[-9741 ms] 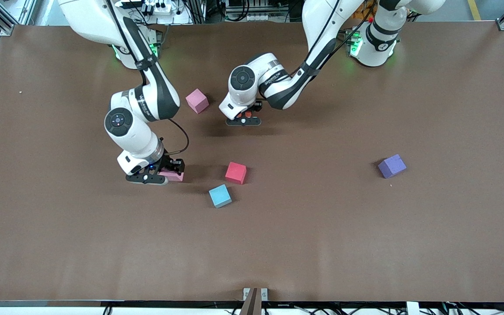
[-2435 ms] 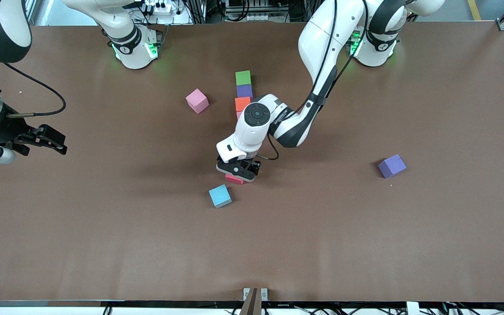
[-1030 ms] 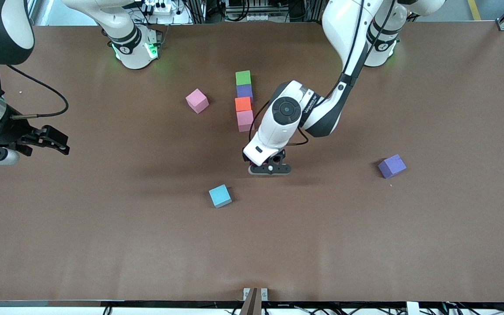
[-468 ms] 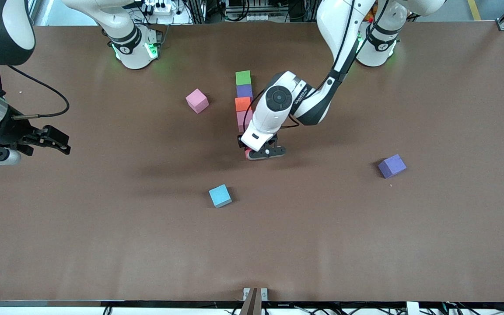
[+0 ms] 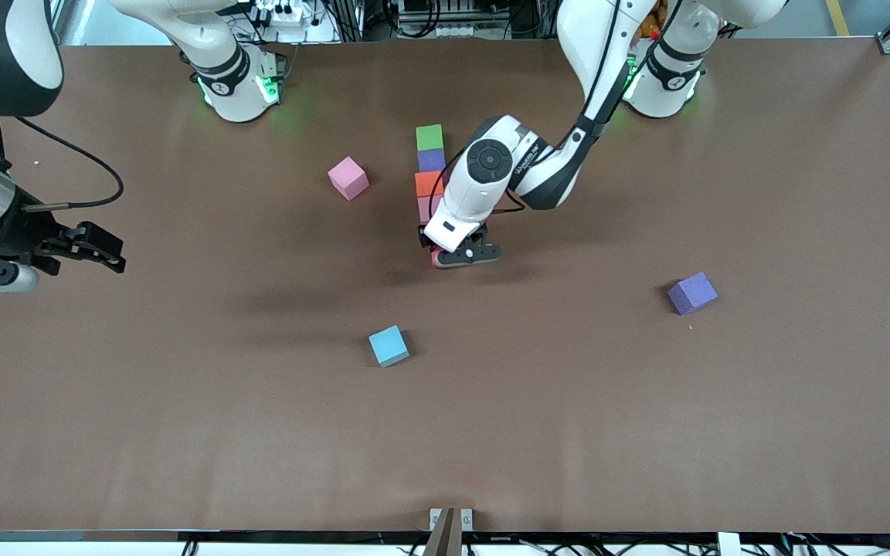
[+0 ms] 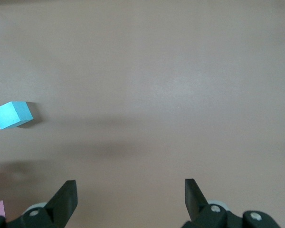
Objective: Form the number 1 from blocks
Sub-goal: 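Place the red cube against the pink cube and open the left gripper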
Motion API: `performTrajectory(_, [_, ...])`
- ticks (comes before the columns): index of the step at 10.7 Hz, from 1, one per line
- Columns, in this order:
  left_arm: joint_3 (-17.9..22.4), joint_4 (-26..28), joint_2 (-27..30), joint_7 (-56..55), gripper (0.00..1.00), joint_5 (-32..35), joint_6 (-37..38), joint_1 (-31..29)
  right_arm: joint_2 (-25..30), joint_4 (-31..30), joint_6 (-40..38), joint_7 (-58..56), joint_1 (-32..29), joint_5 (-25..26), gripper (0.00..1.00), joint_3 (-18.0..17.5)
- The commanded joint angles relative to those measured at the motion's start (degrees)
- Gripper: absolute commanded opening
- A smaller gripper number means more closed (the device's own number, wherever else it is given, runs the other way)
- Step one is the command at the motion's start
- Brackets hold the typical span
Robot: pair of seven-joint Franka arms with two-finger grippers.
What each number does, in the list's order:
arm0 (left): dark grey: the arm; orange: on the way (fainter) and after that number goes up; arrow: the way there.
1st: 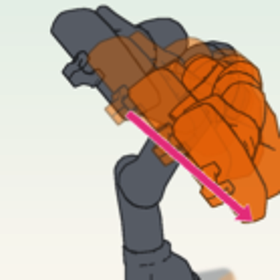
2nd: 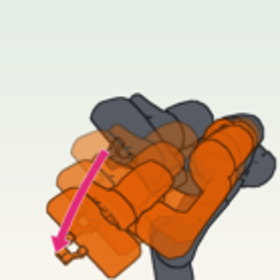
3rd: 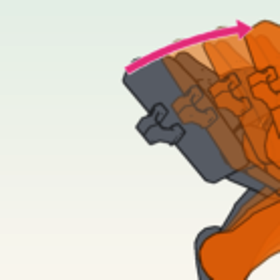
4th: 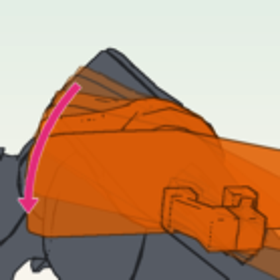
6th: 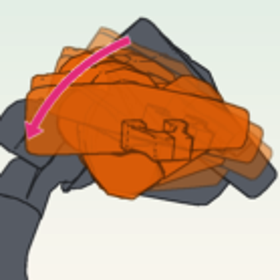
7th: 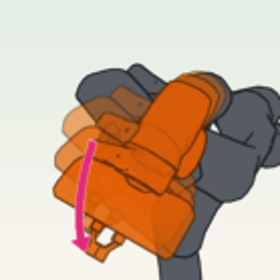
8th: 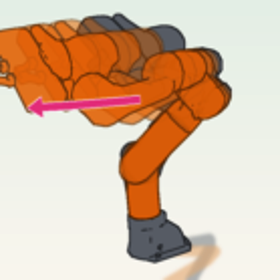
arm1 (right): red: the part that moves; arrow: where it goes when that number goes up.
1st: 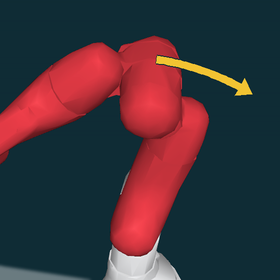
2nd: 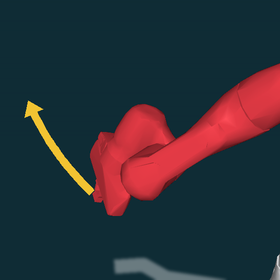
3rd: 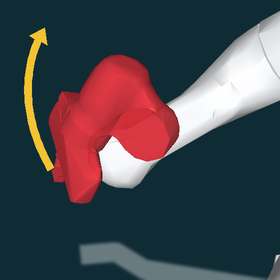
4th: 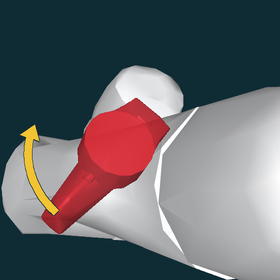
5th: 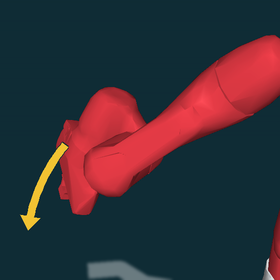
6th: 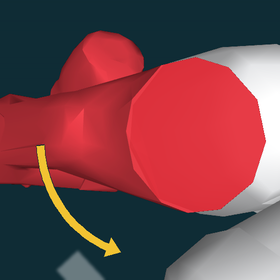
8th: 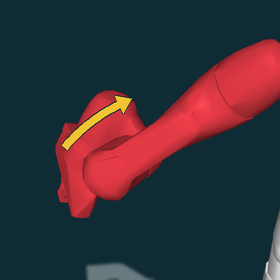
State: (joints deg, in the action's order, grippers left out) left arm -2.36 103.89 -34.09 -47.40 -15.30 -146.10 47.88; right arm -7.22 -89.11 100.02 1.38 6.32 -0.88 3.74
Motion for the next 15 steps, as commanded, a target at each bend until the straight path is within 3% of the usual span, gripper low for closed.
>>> performTrajectory(1, [-0.8,2.0,1.8,-1.2,0.0,4.2,-0.9,0.1,-0.4,1.0,-0.8,-0.2,-0.8,0.1,1.0,-0.8])
performTrajectory(12, [-2.5,2.1,-0.2,-0.9,0.0,8.4,-4.4,1.1,-0.4,1.0,-0.8,0.0,-0.4,0.1,1.0,-0.8])
performTrajectory(13, [-2.5,2.0,-0.6,-0.9,0.13,8.7,-4.4,1.2,-0.4,1.0,-0.7,-0.1,-0.4,0.1,1.0,-0.8])
performTrajectory(14, [-2.6,2.0,-0.8,-0.9,0.38,10.1,-4.4,1.1,-0.4,1.0,-0.8,0.0,-0.4,0.1,1.0,-0.8])
performTrajectory(15, [-3.1,1.9,-1.0,-0.9,0.51,10.4,-4.4,1.1,-0.4,1.0,-0.8,0.0,-0.4,0.1,1.0,-0.8])
